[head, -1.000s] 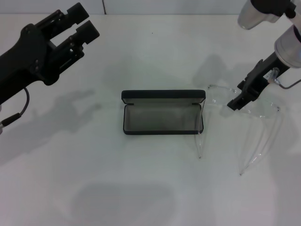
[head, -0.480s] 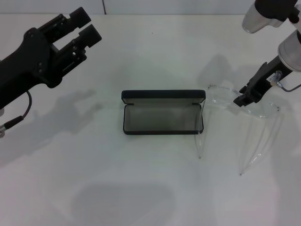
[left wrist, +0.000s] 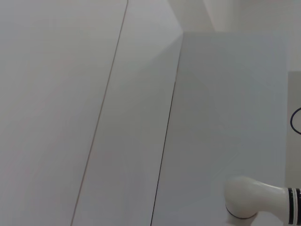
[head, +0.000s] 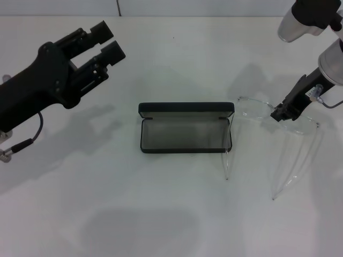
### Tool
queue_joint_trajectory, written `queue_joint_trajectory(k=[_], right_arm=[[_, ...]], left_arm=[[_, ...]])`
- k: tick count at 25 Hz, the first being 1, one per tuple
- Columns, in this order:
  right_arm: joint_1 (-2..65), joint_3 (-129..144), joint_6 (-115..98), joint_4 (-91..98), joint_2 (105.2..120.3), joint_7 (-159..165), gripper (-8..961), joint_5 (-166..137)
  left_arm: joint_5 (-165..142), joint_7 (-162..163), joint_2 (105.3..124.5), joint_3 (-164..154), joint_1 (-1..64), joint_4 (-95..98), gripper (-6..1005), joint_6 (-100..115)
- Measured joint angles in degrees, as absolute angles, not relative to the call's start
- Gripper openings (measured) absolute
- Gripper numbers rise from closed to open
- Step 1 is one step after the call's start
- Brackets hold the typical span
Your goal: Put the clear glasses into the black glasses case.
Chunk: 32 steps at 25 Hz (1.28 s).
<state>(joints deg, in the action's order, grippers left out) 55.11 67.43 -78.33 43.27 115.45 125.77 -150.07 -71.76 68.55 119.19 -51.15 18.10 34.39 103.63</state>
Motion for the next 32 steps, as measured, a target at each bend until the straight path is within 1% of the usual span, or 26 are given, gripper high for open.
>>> queue_joint_trajectory(k=[2,7,9,14,15,16,20,25,29,32], right_arm=[[54.7,67.5,-78.4,43.8,115.46,125.6,94,-150.0],[51.3,67.2,-80.9,49.2,115.72,125.1,94,-149.9],[48.3,67.2,-83.3,54.3,115.8,125.1,94,-148.7],[40.9,66.8,-89.1,67.2,115.38,124.9,93,-142.8],[37.6,66.1,-91.3,72.7,115.36,124.3,93,-139.8],[37.6,66.1,-91.3,72.7,115.36,124.3,93,-139.8],[30.3,61.6,-94.9,82.1,115.43,121.6,93,-128.5],[24.8,53.7,-97.7,85.2,115.32,116.4,75,-112.1],[22.3,49.9,-99.4,83.9,115.4,110.7,72,-103.5],[22.2,50.8,-99.7,80.7,115.6,108.2,72,-99.9]], left_arm=[[-71.8,68.6,119.26,-51.2,18.1,34.1,461,103.6],[-71.8,68.6,119.28,-51.3,17.8,33.7,457,103.9],[-71.8,68.6,119.28,-51.4,17.5,33.7,455,104.1],[-71.7,68.6,119.34,-51.2,17.3,33.6,452,105.3],[-71.5,68.6,119.35,-51.2,17.3,33.5,451,106.0],[-71.4,68.6,119.39,-51.2,17.3,33.4,450,106.6],[-70.1,69.2,119.72,-51.6,17.6,32.8,447,107.9],[-64.9,68.5,119.94,-55.5,18.9,31.1,221,112.3],[-61.7,68.5,119.87,-61.2,20.2,31.4,185,113.8],[-60.7,68.5,119.84,-64.9,21.8,31.5,158,113.9]])
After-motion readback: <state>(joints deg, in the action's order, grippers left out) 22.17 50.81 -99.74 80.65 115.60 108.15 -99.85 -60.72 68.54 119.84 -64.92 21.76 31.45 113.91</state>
